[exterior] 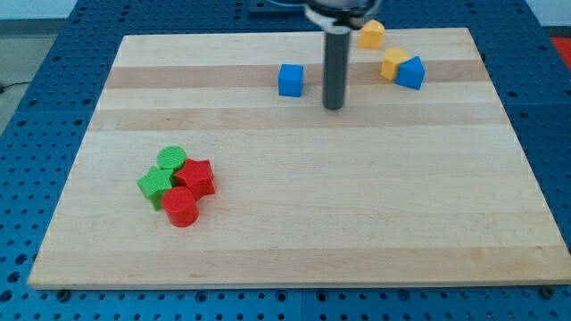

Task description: Move the blue cube diagonally top left to the green circle

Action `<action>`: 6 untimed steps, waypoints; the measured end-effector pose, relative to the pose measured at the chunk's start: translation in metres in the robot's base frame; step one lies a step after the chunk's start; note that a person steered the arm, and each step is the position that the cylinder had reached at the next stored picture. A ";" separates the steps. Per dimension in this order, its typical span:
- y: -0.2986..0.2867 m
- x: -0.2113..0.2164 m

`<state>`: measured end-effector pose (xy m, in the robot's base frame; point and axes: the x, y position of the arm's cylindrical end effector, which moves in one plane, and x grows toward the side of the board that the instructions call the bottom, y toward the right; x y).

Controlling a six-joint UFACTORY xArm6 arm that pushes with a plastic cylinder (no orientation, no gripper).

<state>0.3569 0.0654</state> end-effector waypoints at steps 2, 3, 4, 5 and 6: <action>-0.062 -0.034; -0.070 -0.050; -0.071 -0.076; -0.108 -0.058; -0.145 -0.021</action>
